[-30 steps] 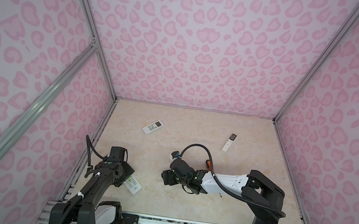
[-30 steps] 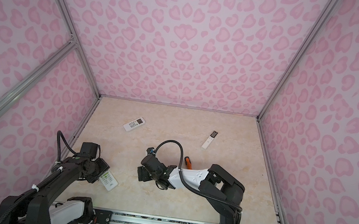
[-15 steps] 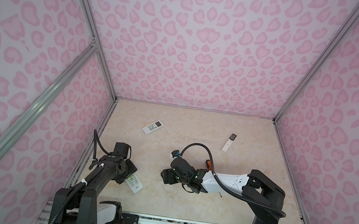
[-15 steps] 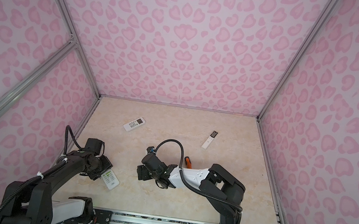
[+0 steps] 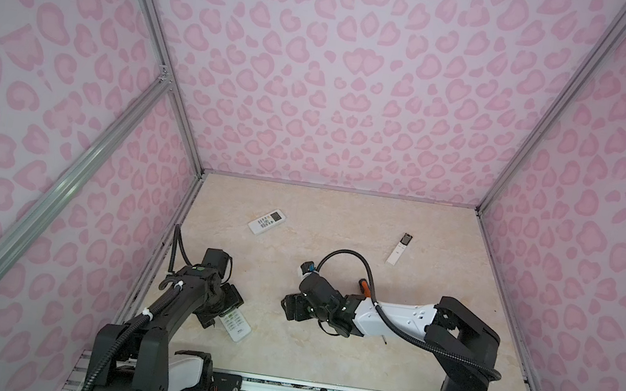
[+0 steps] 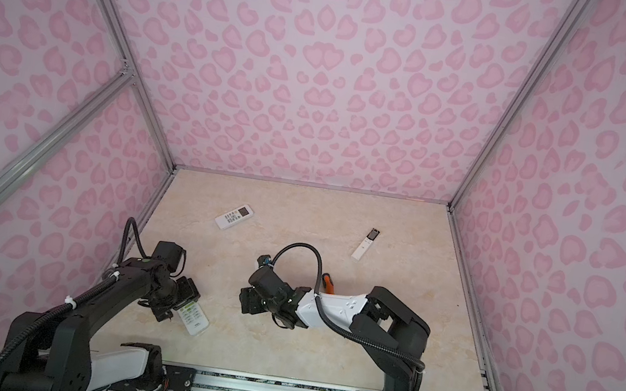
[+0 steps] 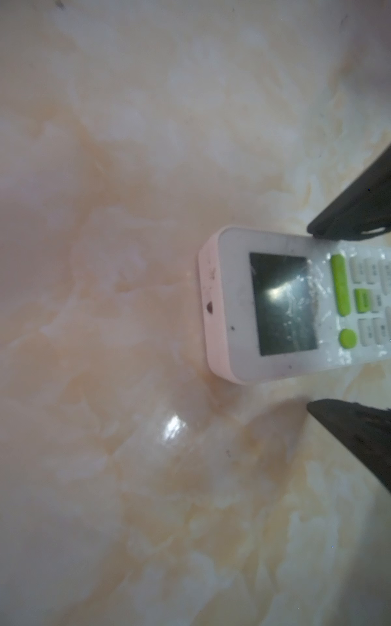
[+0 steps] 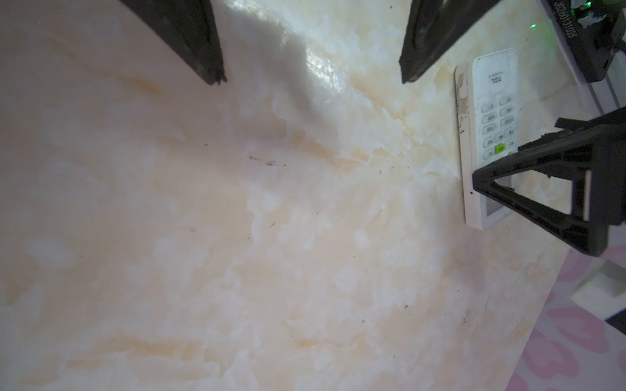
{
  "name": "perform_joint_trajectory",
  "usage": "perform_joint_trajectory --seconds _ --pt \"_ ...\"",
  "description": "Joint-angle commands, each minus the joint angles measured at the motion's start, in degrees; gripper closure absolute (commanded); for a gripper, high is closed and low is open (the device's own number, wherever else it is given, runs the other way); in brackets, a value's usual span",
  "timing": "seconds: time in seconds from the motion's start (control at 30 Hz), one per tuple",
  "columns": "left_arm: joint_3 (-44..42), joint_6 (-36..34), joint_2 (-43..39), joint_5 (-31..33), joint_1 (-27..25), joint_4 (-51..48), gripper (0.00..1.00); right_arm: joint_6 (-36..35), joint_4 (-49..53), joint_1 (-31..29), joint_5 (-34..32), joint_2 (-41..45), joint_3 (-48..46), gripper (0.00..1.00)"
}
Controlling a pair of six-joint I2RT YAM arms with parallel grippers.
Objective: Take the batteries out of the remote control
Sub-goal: 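Grasp the nearer white remote's top end with the left gripper and lift it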
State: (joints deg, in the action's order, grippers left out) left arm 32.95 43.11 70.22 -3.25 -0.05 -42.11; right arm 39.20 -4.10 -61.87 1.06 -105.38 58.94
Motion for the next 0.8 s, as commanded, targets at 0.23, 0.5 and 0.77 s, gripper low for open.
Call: perform_joint_trajectory --seconds 0.23,0.5,0.77 --pt "1.2 1.5 4.1 0.7 -2.7 0.1 0.33 1.1 -0.7 -0.1 1.4 0.3 -0.1 0.16" --pt "2.0 2.4 4.4 -2.8 -3.1 1.3 0.5 1.7 -1.3 -0.2 1.5 1.0 -0.8 0.17" --pt "3.5 4.3 0.8 -6.8 -3.1 1.8 0.55 1.6 -1.9 -0.3 3.8 0.8 -1.2 0.17"
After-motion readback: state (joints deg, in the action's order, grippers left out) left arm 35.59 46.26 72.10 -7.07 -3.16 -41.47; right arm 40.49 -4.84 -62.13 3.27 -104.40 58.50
